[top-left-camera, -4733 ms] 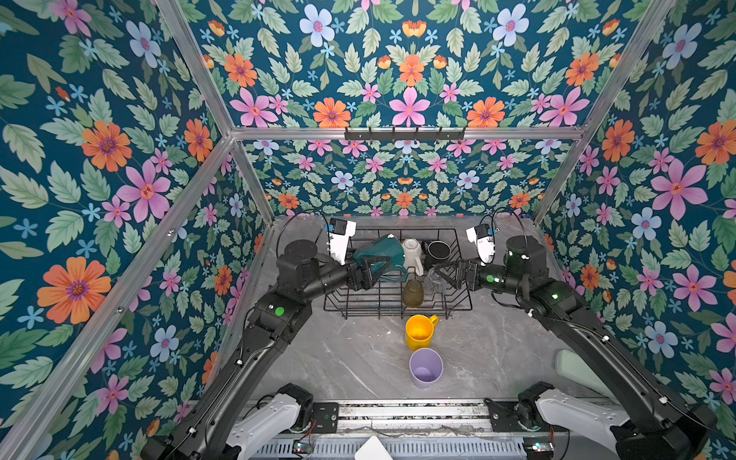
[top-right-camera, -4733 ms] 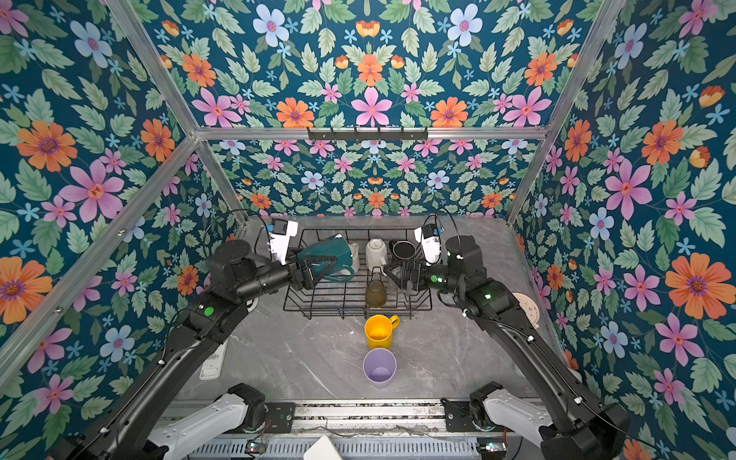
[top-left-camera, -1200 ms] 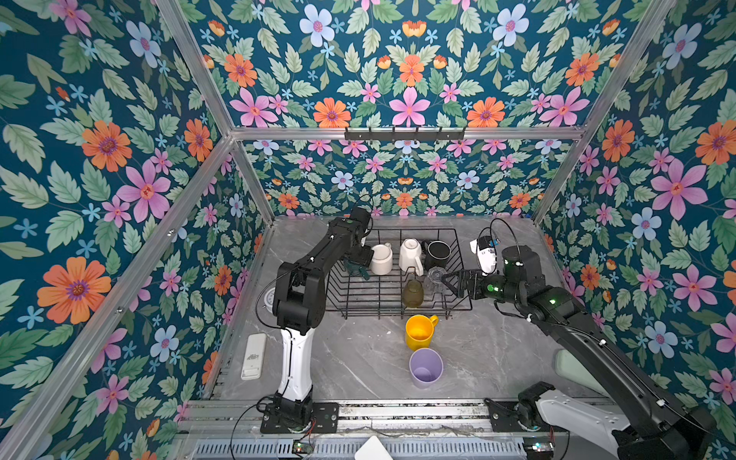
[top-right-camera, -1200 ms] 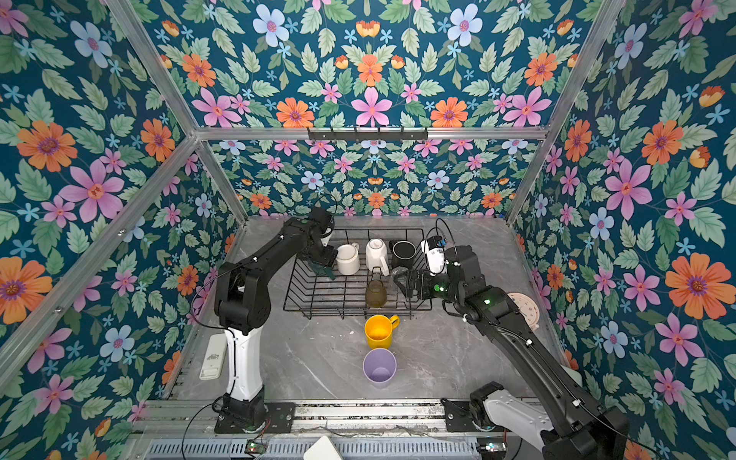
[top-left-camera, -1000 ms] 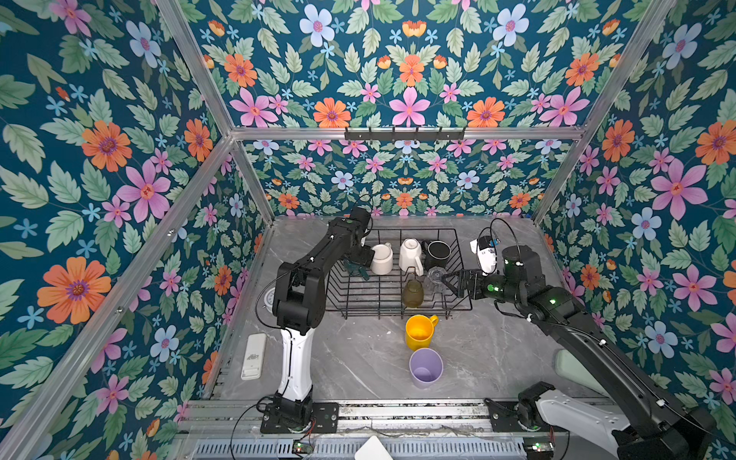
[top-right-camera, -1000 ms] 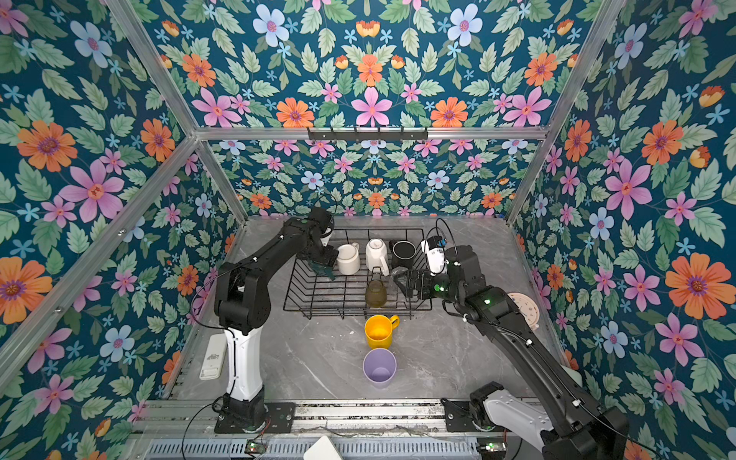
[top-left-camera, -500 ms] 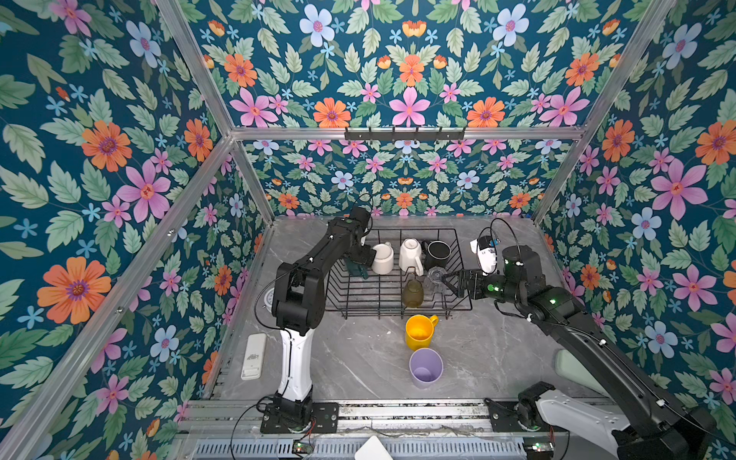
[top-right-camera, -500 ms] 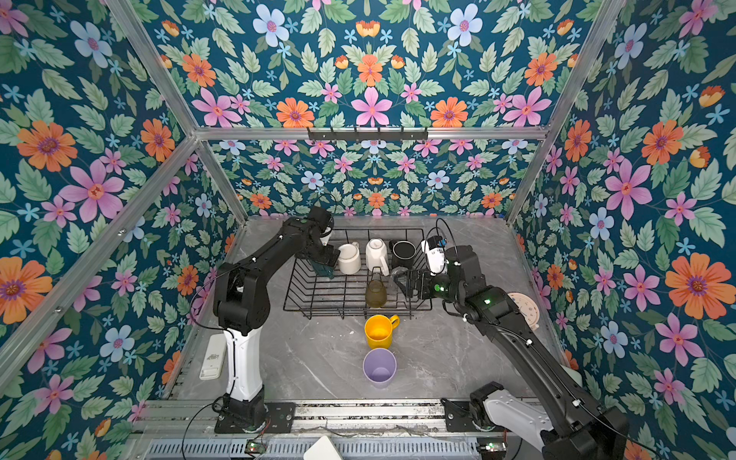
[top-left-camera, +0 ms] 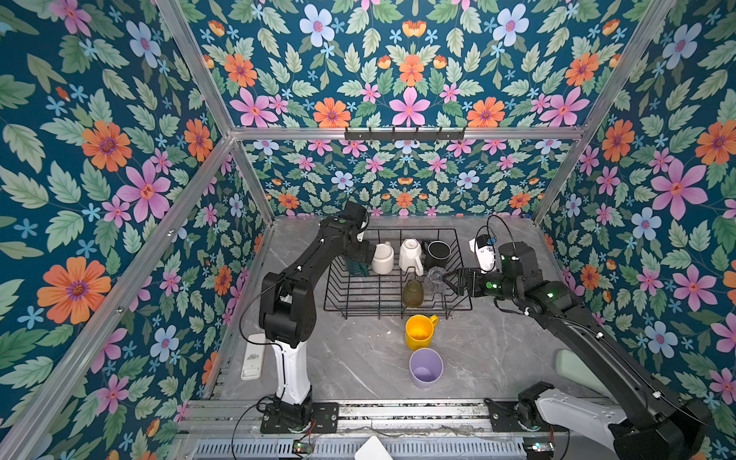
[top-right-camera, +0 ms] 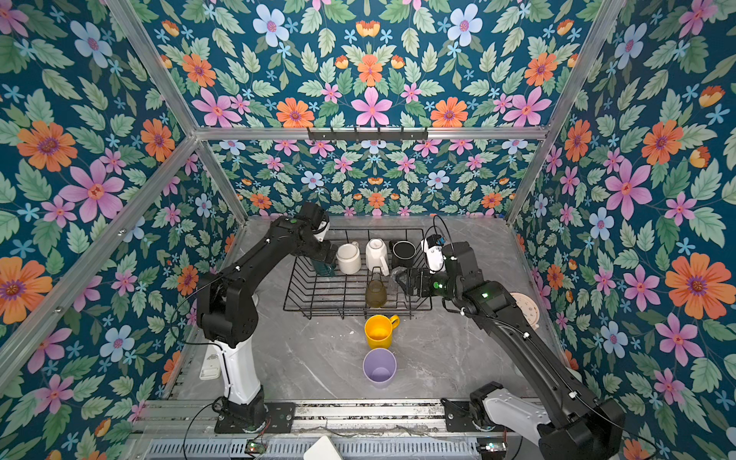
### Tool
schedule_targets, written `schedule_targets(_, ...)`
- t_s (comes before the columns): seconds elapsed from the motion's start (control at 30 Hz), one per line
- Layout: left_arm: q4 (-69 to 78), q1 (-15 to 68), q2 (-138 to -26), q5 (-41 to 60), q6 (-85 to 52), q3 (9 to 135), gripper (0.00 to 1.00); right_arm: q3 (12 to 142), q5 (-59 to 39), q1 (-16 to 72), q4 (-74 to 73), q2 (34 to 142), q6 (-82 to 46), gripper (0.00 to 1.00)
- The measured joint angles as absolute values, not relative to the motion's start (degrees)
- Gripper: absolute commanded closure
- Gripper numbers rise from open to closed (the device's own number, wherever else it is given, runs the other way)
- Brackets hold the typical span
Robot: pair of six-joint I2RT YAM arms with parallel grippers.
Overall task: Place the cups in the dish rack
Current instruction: 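Lower the dark green mug upside down into the rack, open left gripper, then lift the left gripper away while the right gripper moves down to the lavender cup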
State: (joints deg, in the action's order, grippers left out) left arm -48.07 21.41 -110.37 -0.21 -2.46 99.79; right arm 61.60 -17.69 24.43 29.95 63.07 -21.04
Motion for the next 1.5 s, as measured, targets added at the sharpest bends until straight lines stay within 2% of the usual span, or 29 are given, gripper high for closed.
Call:
schedule_targets(0.23,-40.1,21.4,-97.6,-0.3,-4.5,90.9,0.0,62.4,-17.1,26.2,36.9,63.9,-19.4,0.19)
schedule_targets(0.6,-19.0,21.4,-70.0,-3.6,-11.6,69.0,0.0,61.3,-14.1,39.2,48.9,59.9,-19.8,0.27)
schedule_targets(0.8,-11.8,21.4,-58.4,-5.8,-16.6,59.0,0.0,57.7,-12.2,46.8,52.7,57.9,-24.7,0.3)
schedule_targets(1.17,-8.4,21.4,-47.3,-7.1,-23.9,49.8,0.0,54.3,-9.3,56.5,52.2,60.7,-32.0,0.34)
schedule_targets(1.5,-8.5,21.4,-44.8,-7.5,-26.8,48.0,0.0,53.8,-5.6,60.7,50.0,66.9,-34.7,0.43)
